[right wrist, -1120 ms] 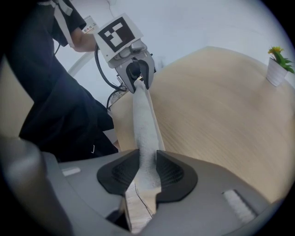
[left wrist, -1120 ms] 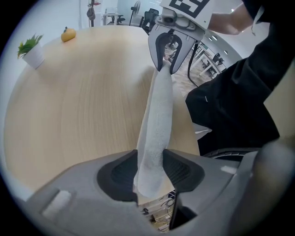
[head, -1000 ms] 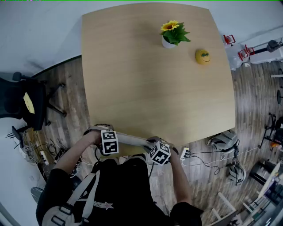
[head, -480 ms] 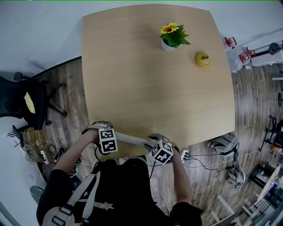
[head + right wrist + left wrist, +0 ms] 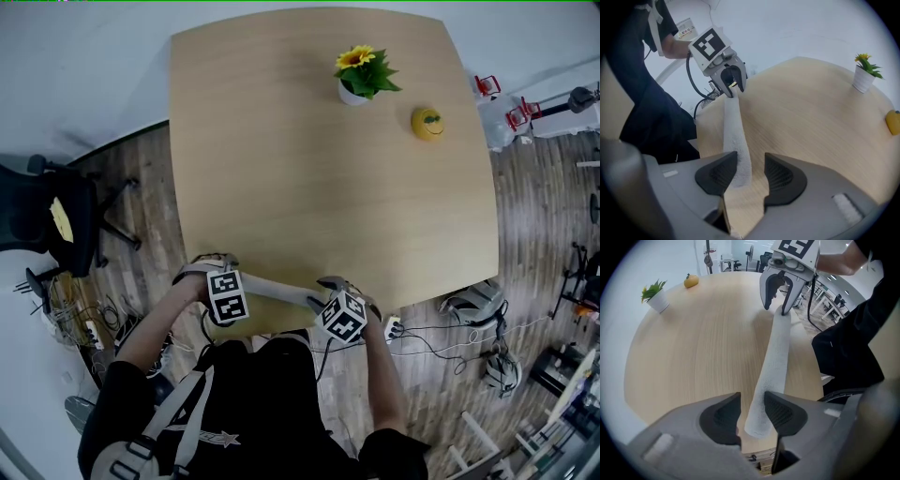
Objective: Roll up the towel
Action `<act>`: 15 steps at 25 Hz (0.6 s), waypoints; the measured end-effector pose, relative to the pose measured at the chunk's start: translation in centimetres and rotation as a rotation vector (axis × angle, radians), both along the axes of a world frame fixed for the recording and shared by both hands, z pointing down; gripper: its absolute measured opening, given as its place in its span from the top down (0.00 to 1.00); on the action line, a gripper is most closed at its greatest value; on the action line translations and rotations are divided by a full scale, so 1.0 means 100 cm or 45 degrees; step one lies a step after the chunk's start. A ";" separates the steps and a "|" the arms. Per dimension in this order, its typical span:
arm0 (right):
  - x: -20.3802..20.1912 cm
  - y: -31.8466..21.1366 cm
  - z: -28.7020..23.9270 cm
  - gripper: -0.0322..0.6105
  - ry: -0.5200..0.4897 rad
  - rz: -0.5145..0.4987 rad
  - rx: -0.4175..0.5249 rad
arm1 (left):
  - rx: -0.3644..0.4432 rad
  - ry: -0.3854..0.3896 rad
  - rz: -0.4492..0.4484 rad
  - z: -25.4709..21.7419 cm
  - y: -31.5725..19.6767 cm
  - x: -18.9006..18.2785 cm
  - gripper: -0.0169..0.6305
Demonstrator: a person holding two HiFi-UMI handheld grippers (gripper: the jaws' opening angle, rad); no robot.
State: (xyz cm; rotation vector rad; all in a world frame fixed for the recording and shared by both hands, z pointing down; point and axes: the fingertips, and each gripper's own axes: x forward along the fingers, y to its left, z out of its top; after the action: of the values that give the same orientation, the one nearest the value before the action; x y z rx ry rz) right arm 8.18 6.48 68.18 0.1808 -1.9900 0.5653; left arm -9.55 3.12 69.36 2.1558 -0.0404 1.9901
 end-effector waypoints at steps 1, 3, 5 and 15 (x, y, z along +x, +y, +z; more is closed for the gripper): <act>0.000 -0.001 0.000 0.66 0.000 0.001 0.007 | 0.009 0.001 0.005 0.000 -0.001 0.001 0.71; 0.001 -0.003 -0.002 0.66 -0.001 0.013 0.029 | 0.030 0.008 0.009 -0.001 -0.003 0.001 0.71; 0.004 -0.003 -0.006 0.66 -0.002 0.032 0.059 | 0.068 0.020 0.004 -0.003 -0.005 0.001 0.71; 0.027 -0.015 -0.049 0.66 0.002 0.314 0.319 | 0.332 0.161 -0.093 -0.041 -0.018 -0.001 0.73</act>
State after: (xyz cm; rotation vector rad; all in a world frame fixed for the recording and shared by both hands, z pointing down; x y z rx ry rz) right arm 10.85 4.99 63.30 0.5867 -2.0468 0.4678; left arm -9.65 1.33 65.28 2.3950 -0.3733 1.8940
